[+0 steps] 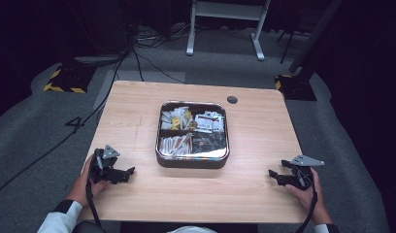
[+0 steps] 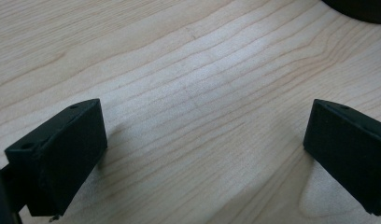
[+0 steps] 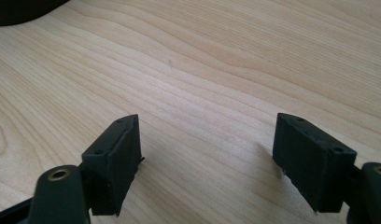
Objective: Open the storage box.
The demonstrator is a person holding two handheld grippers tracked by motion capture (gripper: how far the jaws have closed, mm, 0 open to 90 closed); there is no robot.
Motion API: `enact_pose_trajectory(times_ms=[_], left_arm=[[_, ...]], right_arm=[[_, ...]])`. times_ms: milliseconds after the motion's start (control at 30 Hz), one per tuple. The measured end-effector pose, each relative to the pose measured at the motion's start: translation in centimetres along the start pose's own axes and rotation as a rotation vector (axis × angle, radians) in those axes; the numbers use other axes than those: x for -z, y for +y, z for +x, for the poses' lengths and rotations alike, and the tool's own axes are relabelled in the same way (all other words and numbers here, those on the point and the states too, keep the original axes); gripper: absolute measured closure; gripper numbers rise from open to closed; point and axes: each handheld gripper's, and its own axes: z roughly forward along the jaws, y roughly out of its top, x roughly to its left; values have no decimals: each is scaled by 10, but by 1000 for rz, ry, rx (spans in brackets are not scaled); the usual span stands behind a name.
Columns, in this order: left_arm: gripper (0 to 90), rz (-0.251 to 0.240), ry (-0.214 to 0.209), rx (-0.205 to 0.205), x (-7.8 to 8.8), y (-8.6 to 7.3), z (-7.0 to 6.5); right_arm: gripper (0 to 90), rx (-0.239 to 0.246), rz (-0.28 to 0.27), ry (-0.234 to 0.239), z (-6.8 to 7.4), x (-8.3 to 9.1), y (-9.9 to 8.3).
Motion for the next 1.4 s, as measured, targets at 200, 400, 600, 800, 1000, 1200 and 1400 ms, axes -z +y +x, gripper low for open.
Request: enact_pose_trajectory(times_ms=[200,400,600,800,1000,1200,1400], left_arm=[[0,-2,-10,-10,2,-3,2],[1,-2,-18,-23,4,-5,4],[1,-2,-25,-33,5,-6,6],[1,-4,-29,-32,5,-6,6],[1,-3,-31,-36,6,-7,6],[1,-3,-32,-39,6,-7,7],[1,-1,-31,-39,6,-7,7]], right_arm=[[225,2,14,-12,1,-2,1],[219,0,16,-16,1,-2,1],[216,6,18,-10,0,-3,2],[216,3,64,-16,-2,-3,8],[227,28,66,-38,3,-5,18],[228,46,41,-22,10,-5,34],[230,81,33,6,20,-10,48]])
